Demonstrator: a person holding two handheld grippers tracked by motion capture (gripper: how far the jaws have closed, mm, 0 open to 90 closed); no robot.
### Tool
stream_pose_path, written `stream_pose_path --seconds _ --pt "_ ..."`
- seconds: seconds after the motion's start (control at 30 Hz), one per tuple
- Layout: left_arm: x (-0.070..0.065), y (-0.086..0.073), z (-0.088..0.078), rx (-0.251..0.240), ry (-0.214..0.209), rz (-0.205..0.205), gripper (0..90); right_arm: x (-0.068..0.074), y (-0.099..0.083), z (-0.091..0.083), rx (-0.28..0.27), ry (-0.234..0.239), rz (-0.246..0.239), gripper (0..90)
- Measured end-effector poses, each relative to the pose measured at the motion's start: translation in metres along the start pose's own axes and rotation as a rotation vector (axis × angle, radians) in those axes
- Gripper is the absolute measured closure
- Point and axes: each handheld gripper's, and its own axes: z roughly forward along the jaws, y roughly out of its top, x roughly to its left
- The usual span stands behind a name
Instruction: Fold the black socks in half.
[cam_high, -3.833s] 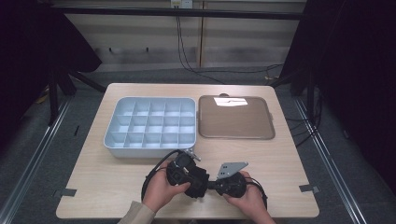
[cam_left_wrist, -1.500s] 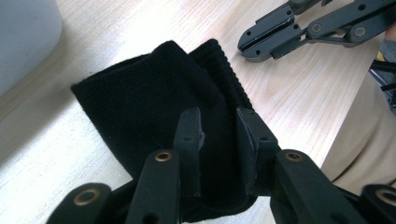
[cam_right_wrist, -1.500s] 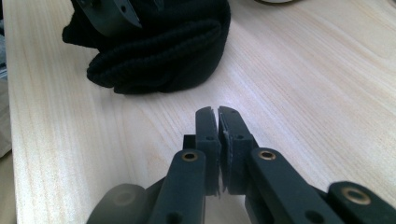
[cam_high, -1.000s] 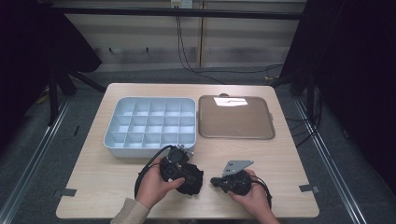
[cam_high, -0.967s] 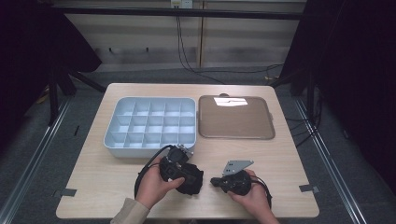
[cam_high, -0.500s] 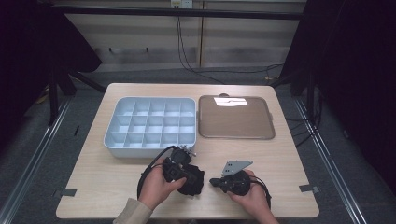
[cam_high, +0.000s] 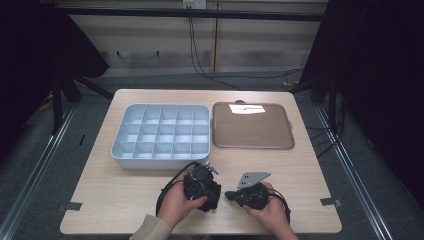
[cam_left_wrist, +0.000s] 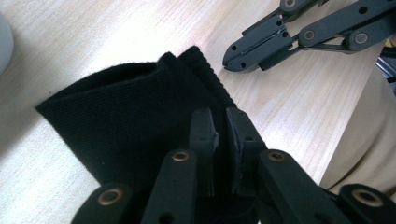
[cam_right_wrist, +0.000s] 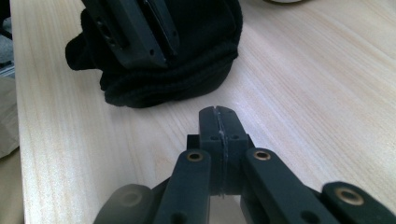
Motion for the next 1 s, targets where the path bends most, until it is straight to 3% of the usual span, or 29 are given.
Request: stream_pose_path --seconds 0.47,1.0 --pt "0.002 0.001 -0.011 0.006 -0.033 -0.023 72.8 -0.001 -0.001 0.000 -0.004 0.007 0.007 90.0" --pt "0.005 0.003 -0.023 -0.003 -0.024 -0.033 70.9 -0.001 -0.001 0.000 -0.007 0.010 0.014 90.0"
